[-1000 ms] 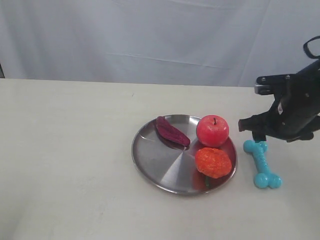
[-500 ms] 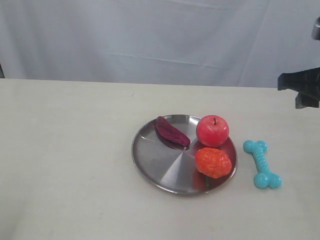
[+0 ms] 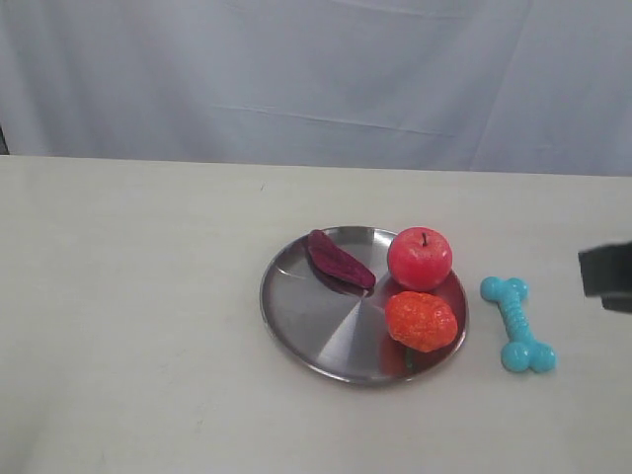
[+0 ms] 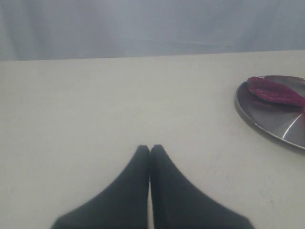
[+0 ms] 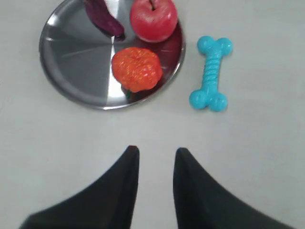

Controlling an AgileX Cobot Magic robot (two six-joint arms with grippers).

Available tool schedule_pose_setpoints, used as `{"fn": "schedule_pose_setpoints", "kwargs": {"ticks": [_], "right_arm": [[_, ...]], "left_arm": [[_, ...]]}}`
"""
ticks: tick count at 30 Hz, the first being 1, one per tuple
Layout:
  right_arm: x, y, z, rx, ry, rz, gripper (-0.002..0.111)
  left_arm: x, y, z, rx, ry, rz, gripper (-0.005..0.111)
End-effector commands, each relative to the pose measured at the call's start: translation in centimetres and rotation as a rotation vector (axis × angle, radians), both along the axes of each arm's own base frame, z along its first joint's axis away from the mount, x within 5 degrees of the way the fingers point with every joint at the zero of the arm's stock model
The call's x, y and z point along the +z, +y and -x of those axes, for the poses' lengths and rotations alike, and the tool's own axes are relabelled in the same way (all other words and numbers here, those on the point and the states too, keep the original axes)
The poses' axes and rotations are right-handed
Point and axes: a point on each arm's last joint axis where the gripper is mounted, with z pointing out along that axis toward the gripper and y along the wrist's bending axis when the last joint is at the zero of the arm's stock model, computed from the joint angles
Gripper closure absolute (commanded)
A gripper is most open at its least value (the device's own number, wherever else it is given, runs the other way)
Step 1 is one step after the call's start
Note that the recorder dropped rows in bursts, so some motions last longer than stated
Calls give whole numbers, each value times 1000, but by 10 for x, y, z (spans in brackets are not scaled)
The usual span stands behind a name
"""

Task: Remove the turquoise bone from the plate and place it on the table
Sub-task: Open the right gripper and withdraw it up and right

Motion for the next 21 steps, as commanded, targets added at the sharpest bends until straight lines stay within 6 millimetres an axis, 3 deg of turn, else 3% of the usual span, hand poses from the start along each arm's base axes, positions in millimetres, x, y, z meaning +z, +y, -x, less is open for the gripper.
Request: {"fn": "schedule_pose_setpoints", "kwargs": {"ticks": [1,3,9,21], "right_arm": [[-17,11,17,76,0,-24,99],[-24,12,19,82,10,-17,109],[-31,12,18,85,0,-11,109],[-25,9,11,109,-99,53,109]], "left_arm": [[-1,0,0,-3,1,0,107],[-1,0,0,-3,1,0,107],[-1,0,0,-3,1,0,107],[-1,0,0,-2,2,2,107]]}}
